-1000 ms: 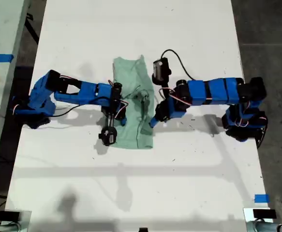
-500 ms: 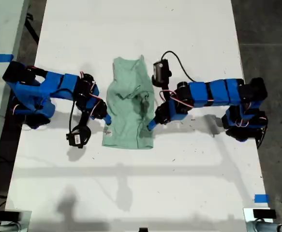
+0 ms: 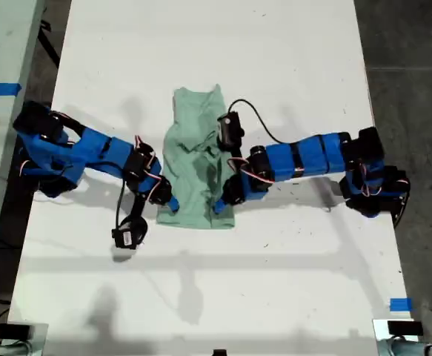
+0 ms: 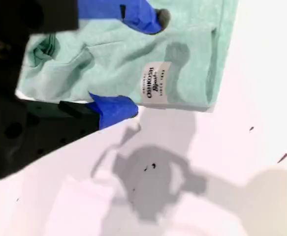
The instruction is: Fold tshirt
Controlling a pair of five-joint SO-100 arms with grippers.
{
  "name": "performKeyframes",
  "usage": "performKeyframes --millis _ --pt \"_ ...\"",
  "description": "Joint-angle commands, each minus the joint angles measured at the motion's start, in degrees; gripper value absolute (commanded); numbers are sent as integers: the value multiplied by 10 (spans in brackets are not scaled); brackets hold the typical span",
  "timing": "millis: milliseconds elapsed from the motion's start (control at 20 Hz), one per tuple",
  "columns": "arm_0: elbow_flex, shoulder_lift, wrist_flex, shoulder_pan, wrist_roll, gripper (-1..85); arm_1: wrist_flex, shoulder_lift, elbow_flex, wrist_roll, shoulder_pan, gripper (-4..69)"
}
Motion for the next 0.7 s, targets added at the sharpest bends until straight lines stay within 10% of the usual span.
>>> performKeyframes --millis 0,300,450,650 --pt "-1 -30 -46 21 -20 242 -48 -26 -41 12 -14 292" --pt "-5 -113 -122 61 -69 227 -113 -166 -65 26 -33 95" --pt "-11 -115 -158 76 -62 76 -120 -167 -70 23 -38 -9" --pt "-74 -116 -128 86 -66 1 -105 -141 -70 18 -55 -13"
